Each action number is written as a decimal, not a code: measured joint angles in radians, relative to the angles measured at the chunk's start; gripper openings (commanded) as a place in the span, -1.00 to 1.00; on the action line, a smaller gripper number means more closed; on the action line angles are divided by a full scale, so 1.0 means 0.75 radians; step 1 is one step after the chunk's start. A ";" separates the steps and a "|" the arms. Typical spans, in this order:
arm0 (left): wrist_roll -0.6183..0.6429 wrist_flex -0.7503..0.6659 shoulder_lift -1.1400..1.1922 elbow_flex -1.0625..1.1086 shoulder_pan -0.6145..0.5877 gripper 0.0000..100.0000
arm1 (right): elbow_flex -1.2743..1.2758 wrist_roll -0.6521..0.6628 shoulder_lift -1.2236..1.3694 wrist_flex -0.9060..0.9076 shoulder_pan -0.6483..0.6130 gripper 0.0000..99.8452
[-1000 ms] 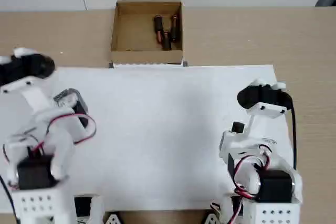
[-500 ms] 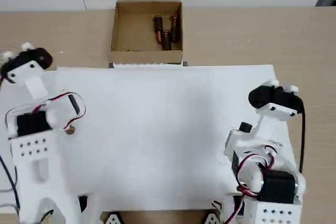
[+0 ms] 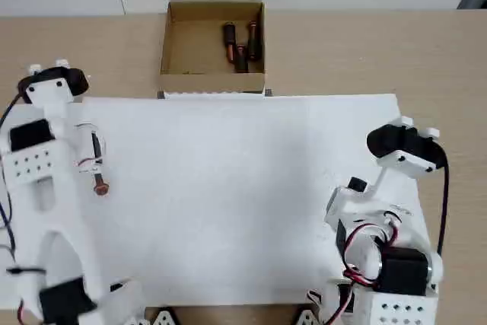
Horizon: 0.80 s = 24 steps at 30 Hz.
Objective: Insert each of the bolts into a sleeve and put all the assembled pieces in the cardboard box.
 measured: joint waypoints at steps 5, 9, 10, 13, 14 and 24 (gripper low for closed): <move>-0.094 0.059 0.192 -0.121 0.000 -0.98 | 0.000 -0.002 0.000 0.000 0.000 -1.00; -0.100 0.065 0.252 -0.145 0.000 -0.92 | 0.006 -0.002 0.000 0.000 0.000 -1.00; -0.100 0.065 0.262 -0.145 0.000 -0.88 | 0.020 -0.002 0.000 0.000 0.000 -1.00; -0.100 0.065 0.286 -0.147 0.000 -0.85 | 0.053 -0.002 0.000 0.000 0.000 -1.00; -0.100 0.065 0.295 -0.147 0.000 -0.85 | 0.055 -0.002 0.000 0.000 0.000 -1.00; -0.100 -0.010 0.315 -0.147 0.000 -0.79 | 0.055 -0.002 0.000 0.000 0.000 -1.00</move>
